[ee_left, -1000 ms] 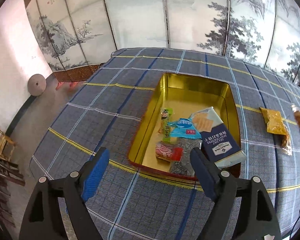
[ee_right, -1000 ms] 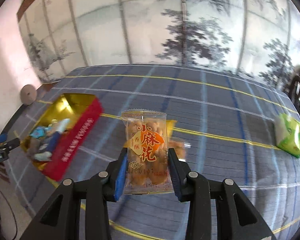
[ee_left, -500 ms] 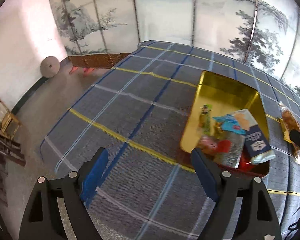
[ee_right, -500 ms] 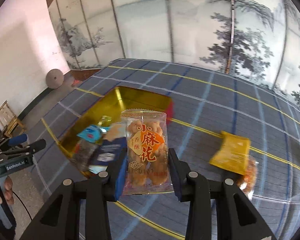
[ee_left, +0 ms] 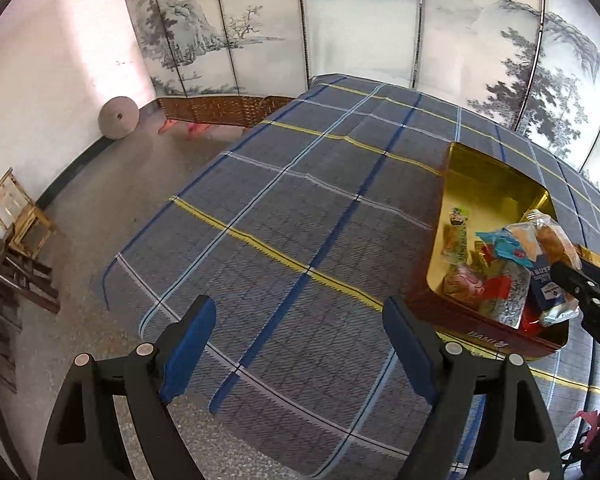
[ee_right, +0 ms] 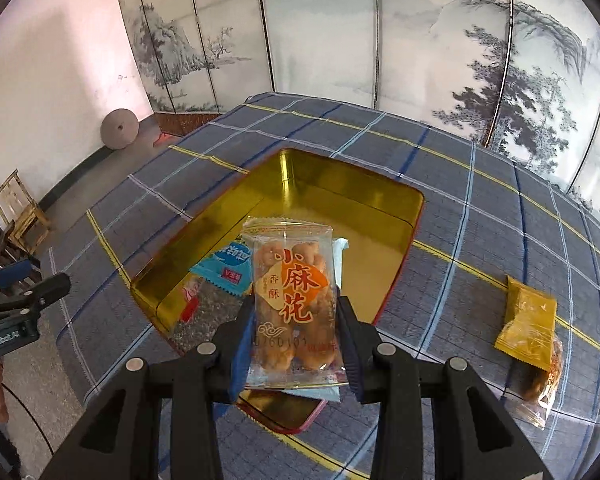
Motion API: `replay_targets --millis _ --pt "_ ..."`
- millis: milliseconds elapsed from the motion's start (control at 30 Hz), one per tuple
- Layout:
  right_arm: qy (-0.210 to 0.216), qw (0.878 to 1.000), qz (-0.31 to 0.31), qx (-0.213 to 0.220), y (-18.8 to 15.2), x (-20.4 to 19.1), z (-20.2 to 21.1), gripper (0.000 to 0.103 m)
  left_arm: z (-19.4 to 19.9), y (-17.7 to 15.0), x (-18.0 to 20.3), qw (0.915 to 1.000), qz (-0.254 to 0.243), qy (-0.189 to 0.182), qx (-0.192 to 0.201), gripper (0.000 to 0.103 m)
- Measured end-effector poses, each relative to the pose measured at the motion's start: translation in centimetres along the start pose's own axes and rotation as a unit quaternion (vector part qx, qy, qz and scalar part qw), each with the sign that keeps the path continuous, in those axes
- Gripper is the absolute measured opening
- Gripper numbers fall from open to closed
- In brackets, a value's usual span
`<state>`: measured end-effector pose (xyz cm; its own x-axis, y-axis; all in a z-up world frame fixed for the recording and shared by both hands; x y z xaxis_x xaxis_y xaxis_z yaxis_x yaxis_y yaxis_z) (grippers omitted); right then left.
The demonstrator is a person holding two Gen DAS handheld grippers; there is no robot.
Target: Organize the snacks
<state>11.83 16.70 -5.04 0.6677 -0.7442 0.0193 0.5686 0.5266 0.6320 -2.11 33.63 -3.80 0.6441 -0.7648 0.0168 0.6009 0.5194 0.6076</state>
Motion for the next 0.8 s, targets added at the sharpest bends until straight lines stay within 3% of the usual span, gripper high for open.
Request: replay_targets --millis 800 --pt "-0.006 1.0 0.015 -0.002 0.1 -0.8 -1.5 0.043 -0.2 -0.1 -1.2 0.9999 0.009 0.009 -0.008 0.083"
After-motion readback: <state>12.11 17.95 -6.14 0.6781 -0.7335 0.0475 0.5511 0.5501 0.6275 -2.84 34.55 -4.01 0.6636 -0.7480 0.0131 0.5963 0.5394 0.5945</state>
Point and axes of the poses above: each gripper's, at about its wrist camera, not at the fingertips, and z roughly against the way its jaws point, x to its right, y to its top, the point moved 8 cm from there along -z, roughly the way its jaws point, and after that the axes turned 8 degrees about z, right-handed, at the moved point
